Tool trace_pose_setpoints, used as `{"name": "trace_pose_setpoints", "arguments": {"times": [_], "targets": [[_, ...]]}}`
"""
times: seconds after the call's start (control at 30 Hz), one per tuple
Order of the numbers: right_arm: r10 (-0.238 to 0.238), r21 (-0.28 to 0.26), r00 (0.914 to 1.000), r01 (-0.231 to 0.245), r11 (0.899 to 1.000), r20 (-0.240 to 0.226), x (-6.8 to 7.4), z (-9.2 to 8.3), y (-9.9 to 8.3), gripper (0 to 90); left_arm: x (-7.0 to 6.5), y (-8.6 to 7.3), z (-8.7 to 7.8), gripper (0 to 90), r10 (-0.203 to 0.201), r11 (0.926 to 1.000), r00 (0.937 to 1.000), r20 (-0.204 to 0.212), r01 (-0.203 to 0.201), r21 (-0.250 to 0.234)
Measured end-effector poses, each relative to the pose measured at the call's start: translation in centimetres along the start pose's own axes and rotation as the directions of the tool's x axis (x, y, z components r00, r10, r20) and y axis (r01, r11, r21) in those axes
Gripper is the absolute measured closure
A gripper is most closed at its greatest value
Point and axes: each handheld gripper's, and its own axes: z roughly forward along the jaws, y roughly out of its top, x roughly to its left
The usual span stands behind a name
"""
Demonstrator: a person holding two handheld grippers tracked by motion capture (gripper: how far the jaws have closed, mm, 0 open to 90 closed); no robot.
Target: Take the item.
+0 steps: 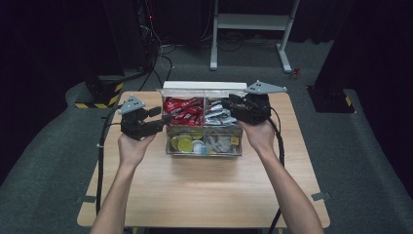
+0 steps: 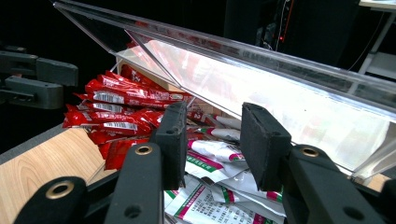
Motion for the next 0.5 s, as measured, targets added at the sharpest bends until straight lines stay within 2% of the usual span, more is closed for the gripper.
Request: {"name": "trace_pose_setpoints", "arguments": {"times": [0.07,0.3,0.5], "targets": [[0.000,0.000,1.0000,0.000,1.000,0.000,0.0,0.0,0.0,61.3,0.1,0.2,0.3,45.9,-0.009,1.0000,1.0000,0.002,0.009,0.003],[0.000,0.000,1.0000,0.000,1.000,-0.001,0.0,0.0,0.0,61.4,0.1,0.7,1.4,49.6,-0.004,0.9997,1.0000,0.005,0.004,0.023],[0.001,0.001,1.0000,-0.001,1.000,-0.002,0.0,0.0,0.0,61.4,-0.4,1.0,2.2,54.4,0.014,0.9991,0.9999,-0.001,-0.014,0.041]]}}
